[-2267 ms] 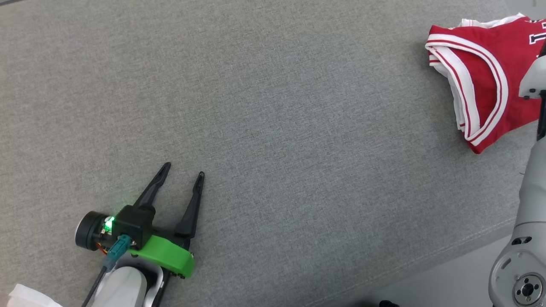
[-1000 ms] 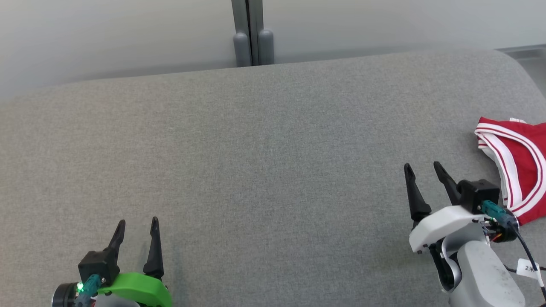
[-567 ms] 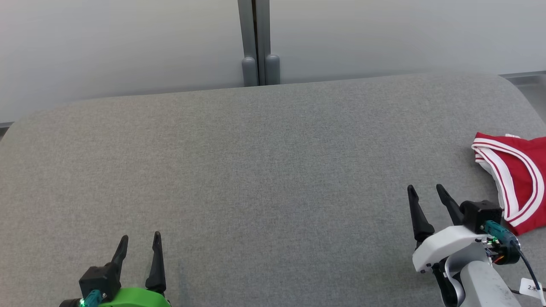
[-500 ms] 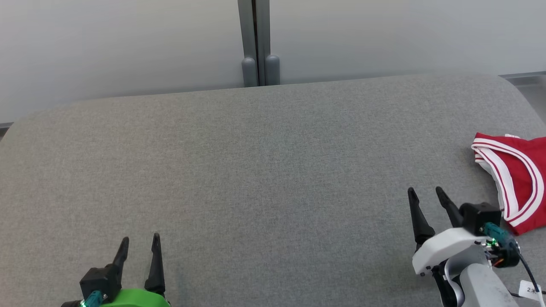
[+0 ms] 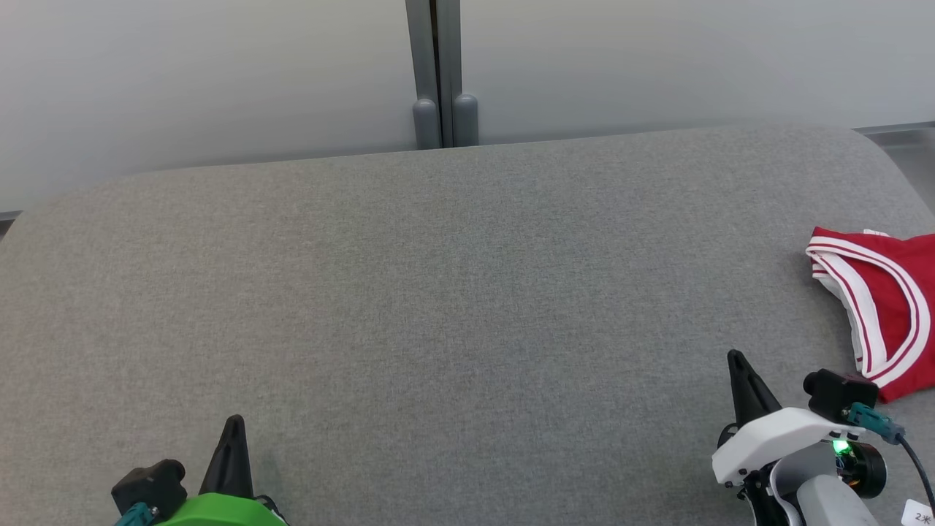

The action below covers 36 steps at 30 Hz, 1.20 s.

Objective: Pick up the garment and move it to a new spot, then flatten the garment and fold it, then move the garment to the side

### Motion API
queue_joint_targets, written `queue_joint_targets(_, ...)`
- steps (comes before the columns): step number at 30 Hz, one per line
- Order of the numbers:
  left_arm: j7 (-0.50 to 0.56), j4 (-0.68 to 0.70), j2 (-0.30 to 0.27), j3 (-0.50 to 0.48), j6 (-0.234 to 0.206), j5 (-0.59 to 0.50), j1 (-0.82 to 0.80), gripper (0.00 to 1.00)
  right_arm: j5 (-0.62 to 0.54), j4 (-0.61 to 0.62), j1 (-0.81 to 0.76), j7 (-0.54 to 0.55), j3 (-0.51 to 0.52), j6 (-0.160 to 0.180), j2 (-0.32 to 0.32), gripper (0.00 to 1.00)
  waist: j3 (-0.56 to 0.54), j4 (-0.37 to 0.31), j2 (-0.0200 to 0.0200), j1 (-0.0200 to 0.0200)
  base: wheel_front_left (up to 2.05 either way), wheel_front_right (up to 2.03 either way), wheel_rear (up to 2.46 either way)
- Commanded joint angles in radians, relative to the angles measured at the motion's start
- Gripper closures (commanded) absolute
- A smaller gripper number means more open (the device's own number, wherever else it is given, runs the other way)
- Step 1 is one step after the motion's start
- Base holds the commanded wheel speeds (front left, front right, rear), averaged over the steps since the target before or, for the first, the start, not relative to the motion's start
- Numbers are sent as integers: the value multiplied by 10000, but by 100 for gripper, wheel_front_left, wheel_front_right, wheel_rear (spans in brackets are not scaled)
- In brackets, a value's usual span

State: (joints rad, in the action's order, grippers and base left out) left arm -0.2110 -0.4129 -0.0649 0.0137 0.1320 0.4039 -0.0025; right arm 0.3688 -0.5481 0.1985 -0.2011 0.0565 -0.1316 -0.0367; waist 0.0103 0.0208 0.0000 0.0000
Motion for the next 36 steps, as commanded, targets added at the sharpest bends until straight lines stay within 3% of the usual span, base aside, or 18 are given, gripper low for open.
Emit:
queue_joint_targets(1,97,233,-22,-83,-2,463,-206,100,475,284,79,96,34,2,-56,100,0,-3,0,0,0,0,0)
queue_joint_targets(36,1442,882,41,-600,-9,5426,-626,100,5595,1517,-359,1384,247,6,-104,100,-22,-65,0,0,0,0,0)
